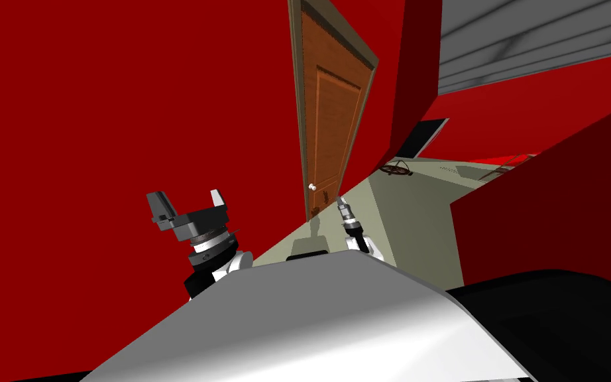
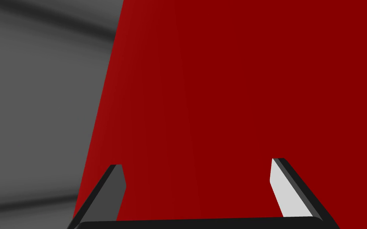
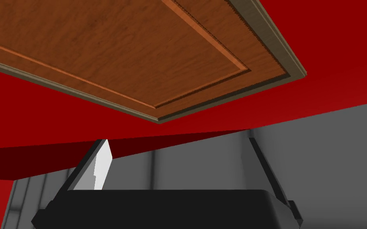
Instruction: Pull the door open
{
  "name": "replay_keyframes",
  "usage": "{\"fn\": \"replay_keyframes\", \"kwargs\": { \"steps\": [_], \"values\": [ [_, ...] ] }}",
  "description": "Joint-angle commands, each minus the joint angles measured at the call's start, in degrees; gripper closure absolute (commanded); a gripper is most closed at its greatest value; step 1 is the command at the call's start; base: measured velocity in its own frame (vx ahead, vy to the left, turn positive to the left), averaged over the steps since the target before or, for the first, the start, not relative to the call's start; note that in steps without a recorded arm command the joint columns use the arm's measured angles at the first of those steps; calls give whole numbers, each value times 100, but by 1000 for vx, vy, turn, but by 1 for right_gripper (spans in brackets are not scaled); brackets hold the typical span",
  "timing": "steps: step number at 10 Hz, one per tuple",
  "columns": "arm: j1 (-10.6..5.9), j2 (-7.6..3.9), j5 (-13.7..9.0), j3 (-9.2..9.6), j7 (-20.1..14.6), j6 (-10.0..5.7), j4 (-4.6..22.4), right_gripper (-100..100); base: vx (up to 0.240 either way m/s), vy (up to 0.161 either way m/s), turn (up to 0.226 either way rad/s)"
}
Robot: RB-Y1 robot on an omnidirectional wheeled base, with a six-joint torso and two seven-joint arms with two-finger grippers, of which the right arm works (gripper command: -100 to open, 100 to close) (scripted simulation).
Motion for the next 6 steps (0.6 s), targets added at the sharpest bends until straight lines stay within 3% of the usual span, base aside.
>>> {"fn": "replay_keyframes", "kwargs": {
  "steps": [1, 6],
  "values": [
    [-60, -12, 117, -23, 222, -78, 242, -100, 96, -41, 78],
    [-239, -42, 472, -95, 840, -254, 938, -100, 84, -45, 85]
  ]
}}
